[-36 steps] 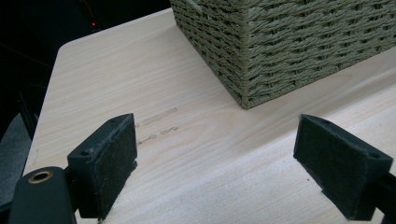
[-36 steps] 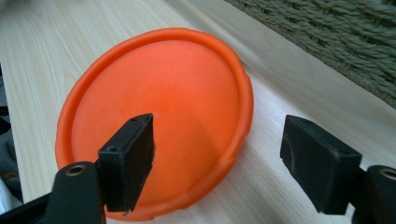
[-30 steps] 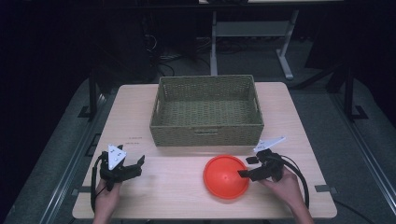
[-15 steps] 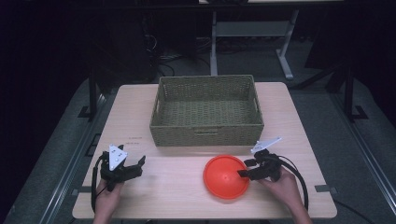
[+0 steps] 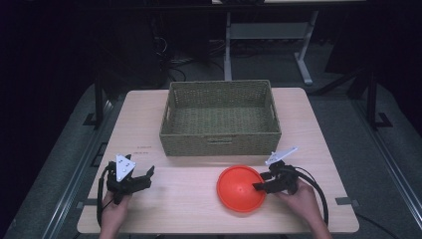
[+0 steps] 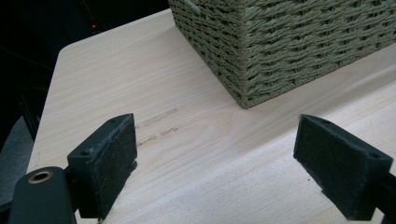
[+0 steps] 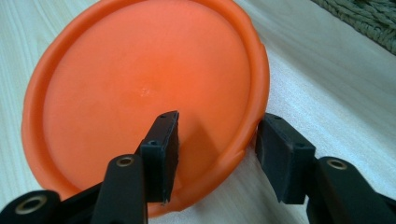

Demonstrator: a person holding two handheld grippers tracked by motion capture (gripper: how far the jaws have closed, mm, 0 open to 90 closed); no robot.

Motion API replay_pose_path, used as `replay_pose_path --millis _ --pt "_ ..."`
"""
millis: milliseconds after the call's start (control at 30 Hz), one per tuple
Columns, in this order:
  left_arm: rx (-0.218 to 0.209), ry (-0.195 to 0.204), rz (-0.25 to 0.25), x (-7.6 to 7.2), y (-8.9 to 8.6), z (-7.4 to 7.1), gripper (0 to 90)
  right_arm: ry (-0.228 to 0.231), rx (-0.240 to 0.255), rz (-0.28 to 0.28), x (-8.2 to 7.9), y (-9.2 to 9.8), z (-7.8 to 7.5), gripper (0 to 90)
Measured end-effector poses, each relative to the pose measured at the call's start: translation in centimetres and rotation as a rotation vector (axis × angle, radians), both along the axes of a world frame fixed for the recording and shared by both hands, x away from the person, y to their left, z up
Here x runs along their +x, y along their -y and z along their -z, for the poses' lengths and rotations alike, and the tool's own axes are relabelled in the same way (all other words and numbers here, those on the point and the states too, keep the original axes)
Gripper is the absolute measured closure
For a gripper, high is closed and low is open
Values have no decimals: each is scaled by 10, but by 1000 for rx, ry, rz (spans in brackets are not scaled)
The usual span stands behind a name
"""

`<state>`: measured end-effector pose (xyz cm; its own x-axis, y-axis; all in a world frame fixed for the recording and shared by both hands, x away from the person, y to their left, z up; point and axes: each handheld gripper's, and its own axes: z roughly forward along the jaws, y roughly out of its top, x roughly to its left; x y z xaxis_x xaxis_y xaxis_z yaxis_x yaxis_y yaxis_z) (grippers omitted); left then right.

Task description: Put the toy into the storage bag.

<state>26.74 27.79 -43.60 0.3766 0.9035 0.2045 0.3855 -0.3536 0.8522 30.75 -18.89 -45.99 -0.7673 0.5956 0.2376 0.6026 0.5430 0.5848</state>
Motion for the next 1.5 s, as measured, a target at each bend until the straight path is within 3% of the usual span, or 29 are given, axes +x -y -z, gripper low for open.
replay_pose_path --millis 300,633,833,1033,1233,1300,1367,1500 --pt "-4 5 -3 0 1 1 128 5 -6 21 -1 1 -2 571" --pt "4 7 -7 0 0 0 128 29 32 32 -3 6 -8 671" --pt "3 4 -14 0 -1 0 128 79 57 32 -9 6 -18 749" --pt "5 9 -9 0 1 0 128 79 82 41 -11 8 -23 782" --pt "5 -1 -9 0 0 1 128 113 116 48 -21 10 -35 819" --pt "6 2 -5 0 0 1 128 139 104 39 -24 10 -38 819" --pt "7 2 0 0 1 1 128 138 137 38 -26 10 -41 820" --pt "9 -1 -2 0 0 1 128 153 139 43 -30 10 -46 821"
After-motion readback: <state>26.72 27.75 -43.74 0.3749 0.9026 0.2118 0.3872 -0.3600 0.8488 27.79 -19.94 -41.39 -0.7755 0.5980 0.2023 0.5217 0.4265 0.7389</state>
